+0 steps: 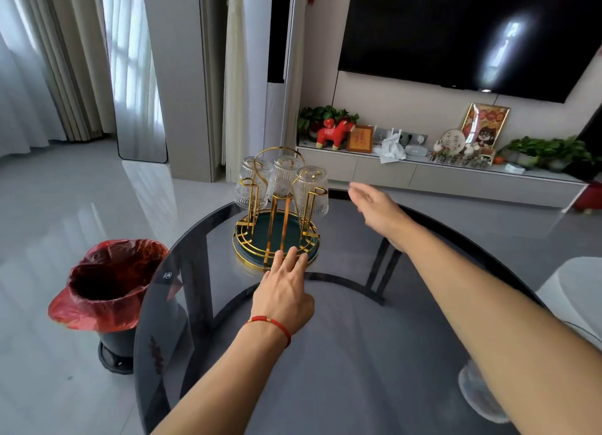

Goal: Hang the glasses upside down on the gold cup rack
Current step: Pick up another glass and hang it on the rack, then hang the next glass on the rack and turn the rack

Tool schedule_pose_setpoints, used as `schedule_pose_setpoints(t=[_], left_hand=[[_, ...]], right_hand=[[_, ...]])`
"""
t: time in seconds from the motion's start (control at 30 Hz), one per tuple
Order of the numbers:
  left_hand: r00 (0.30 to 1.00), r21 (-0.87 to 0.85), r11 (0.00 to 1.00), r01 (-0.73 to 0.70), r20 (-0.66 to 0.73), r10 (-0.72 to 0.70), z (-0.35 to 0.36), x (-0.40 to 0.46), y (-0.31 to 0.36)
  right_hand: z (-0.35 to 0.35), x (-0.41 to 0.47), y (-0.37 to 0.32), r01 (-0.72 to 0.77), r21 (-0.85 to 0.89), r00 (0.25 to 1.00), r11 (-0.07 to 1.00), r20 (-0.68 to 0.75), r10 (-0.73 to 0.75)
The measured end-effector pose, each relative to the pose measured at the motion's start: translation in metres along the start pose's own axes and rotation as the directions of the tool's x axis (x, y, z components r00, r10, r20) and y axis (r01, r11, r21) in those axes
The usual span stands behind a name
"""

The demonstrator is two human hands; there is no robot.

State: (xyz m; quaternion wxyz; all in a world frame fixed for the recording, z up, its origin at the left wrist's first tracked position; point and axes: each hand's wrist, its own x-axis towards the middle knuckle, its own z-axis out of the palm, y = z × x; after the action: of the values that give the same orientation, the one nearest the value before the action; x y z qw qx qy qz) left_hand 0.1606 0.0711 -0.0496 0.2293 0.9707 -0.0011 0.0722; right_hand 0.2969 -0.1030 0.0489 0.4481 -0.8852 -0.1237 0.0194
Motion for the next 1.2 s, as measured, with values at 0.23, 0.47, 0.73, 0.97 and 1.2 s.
schedule_pose_setpoints(t=[0.23,0.47,0.73,0.97,1.2], left_hand=[[0.993,-0.148,0.984,-0.1,0.048,0.108,-0.003,-0.024,0.022],[0.995,-0.151,0.986,-0.07,0.058,0.08,-0.007,-0.04,0.029],[0.993,-0.171,0.984,-0.049,0.098,0.066,-0.002,-0.055,0.056],[0.987,-0.219,0.976,-0.002,0.156,0.037,0.006,-0.073,0.085],[0.935,-0.536,0.823,0.189,0.355,0.016,-0.002,-0.072,0.093]], right_hand=[[-0.06,-0.112,0.019,-0.095,-0.203,0.993,0.975,0.052,0.108],[-0.09,-0.189,0.022,-0.105,-0.734,0.917,0.671,0.189,0.35],[-0.087,-0.211,0.027,-0.027,-0.903,0.842,0.429,0.211,0.497],[-0.087,-0.212,0.032,-0.018,-0.931,0.835,0.364,0.186,0.517],[-0.073,-0.199,0.027,0.0,-0.788,0.949,0.616,0.194,0.248]])
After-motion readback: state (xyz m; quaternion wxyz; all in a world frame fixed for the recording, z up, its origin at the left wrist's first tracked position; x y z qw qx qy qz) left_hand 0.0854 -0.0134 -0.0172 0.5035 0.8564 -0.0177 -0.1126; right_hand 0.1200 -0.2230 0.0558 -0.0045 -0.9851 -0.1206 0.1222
